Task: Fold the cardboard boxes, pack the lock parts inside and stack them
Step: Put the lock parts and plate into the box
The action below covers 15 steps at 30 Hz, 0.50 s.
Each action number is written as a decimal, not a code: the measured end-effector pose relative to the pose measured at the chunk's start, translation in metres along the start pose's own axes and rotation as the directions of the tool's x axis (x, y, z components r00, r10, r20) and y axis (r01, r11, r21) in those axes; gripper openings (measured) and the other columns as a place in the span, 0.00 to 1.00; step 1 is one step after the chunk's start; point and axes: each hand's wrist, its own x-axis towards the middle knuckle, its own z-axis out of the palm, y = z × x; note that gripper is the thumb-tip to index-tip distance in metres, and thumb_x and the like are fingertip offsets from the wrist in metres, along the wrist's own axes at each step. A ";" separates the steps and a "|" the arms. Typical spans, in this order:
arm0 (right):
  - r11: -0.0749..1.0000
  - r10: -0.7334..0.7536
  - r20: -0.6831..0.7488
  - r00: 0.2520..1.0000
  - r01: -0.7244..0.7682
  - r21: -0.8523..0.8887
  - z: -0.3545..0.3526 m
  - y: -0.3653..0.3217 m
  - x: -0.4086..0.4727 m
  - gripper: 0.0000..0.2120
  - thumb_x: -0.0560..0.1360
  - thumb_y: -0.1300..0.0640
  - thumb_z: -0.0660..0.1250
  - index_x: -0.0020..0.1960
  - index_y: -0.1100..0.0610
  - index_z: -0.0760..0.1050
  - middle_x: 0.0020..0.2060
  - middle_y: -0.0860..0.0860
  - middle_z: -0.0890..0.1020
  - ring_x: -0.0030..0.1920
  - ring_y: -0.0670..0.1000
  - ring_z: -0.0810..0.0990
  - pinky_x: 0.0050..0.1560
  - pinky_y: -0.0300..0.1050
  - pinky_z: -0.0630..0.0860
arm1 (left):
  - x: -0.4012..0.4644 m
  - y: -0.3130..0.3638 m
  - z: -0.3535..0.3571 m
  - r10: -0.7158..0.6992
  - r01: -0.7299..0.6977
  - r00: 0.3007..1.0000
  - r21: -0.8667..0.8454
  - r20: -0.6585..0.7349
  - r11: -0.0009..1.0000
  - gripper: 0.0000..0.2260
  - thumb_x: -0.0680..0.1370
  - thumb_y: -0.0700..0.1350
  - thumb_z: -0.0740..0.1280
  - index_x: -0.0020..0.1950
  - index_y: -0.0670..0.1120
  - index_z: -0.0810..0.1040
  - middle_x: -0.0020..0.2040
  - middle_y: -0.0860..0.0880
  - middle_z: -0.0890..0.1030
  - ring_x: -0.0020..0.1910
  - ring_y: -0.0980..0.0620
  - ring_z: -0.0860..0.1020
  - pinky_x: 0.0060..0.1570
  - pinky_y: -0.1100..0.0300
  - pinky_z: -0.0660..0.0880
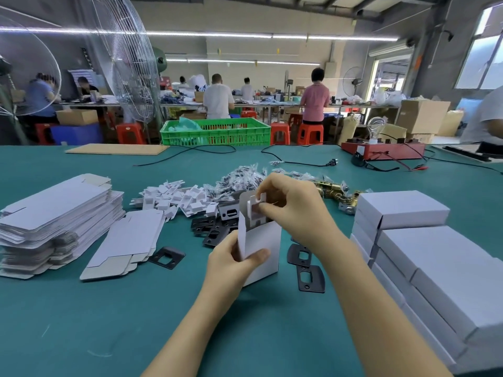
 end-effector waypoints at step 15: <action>0.997 0.052 0.269 0.962 -0.063 0.033 -0.024 0.002 -0.001 0.08 0.71 0.58 0.74 0.50 0.57 0.83 0.41 0.48 0.84 0.40 0.43 0.79 0.41 0.31 0.73 | 0.002 -0.008 0.000 0.020 -0.020 1.000 -0.004 0.005 1.000 0.15 0.69 0.45 0.77 0.54 0.55 0.81 0.49 0.53 0.85 0.52 0.47 0.81 0.52 0.51 0.78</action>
